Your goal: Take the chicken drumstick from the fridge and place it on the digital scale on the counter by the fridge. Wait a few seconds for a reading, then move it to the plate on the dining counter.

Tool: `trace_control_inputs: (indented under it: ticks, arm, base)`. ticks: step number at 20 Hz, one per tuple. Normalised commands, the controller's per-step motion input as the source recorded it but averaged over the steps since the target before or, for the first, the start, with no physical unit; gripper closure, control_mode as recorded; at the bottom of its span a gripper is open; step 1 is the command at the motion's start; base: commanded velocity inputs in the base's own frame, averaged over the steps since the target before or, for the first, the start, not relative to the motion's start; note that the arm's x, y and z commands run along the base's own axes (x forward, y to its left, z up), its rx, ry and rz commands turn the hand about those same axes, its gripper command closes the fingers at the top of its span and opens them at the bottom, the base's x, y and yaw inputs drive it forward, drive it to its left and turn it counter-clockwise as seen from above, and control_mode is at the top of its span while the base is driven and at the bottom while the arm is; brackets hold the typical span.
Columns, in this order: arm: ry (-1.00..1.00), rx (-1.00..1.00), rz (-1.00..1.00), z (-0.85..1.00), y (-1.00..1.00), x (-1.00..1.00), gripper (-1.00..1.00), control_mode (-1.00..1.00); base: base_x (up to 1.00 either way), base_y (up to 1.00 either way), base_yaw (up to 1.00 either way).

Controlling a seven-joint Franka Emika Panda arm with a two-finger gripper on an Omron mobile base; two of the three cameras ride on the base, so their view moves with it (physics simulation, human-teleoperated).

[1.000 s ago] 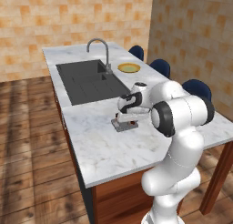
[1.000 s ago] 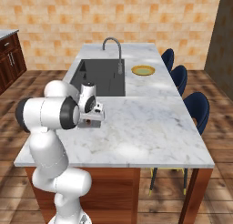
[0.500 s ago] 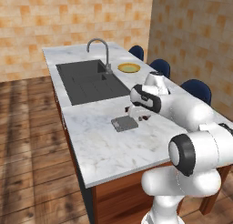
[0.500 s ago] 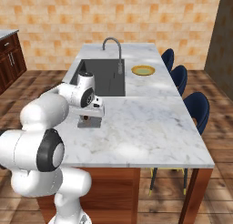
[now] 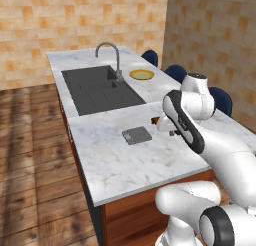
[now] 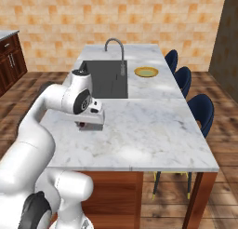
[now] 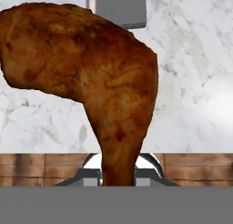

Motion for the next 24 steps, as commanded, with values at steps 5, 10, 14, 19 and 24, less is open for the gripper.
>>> trace_control_inputs:
  ticks: [5, 10, 14, 19, 24]
  arm:
    - [-0.01, 0.0, 0.02, 0.74, 0.0, -1.0, 1.0, -1.0]
    - [-0.07, 0.0, 0.03, 0.45, 0.0, -0.96, 1.0, -1.0]
    - [-0.03, 0.0, 0.01, 0.04, 0.0, -0.16, 1.0, -1.0]
    - [0.0, 0.0, 0.0, 0.0, 0.0, 0.0, 1.0, -1.0]
    - [0.0, 0.0, 0.0, 0.0, 0.0, 0.0, 1.0, 1.0]
  base:
    - [0.0, 0.0, 0.0]
    - [0.0, 0.0, 0.0]
    - [0.0, 0.0, 0.0]
    - [0.0, 0.0, 0.0]
    - [-0.15, -0.15, -0.02]
